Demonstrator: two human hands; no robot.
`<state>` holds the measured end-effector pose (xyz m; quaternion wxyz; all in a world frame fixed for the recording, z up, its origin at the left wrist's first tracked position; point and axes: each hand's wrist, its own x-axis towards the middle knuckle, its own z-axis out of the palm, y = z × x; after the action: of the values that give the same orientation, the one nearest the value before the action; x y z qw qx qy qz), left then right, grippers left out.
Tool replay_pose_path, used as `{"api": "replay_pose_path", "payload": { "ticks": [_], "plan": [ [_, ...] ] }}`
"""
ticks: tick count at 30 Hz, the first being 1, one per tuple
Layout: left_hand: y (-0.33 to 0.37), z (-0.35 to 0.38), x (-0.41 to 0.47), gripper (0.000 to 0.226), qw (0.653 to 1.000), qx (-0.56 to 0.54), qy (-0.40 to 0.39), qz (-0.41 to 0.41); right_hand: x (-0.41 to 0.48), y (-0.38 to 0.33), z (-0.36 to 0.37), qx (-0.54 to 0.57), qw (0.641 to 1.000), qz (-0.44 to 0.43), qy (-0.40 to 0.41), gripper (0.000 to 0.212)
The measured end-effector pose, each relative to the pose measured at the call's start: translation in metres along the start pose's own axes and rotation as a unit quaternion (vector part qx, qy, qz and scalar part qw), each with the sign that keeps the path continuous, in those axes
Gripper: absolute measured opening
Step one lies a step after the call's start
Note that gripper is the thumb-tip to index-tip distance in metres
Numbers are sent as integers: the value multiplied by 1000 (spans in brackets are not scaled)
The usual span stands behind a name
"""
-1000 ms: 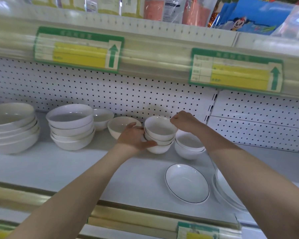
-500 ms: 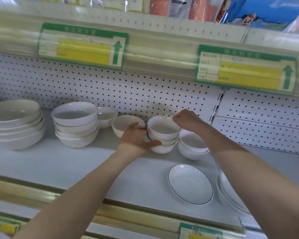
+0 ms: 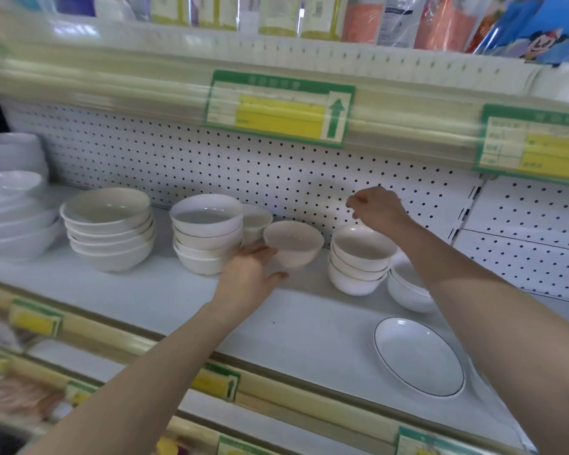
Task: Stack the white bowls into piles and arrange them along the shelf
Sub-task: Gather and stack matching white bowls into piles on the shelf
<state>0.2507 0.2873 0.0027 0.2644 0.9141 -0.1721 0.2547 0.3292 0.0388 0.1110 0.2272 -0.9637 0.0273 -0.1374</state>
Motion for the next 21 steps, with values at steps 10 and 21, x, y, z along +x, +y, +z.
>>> {"api": "replay_pose_path", "payload": {
  "ticks": [10, 21],
  "plan": [
    [-17, -1, 2, 50, 1000, -4, 9, 9, -9, -74, 44, -54, 988, -121, -83, 32],
    [-45, -41, -32, 33, 983, 89, -40, -154, -14, -134, 88, 59, 962, -161, -211, 29]
  ]
}}
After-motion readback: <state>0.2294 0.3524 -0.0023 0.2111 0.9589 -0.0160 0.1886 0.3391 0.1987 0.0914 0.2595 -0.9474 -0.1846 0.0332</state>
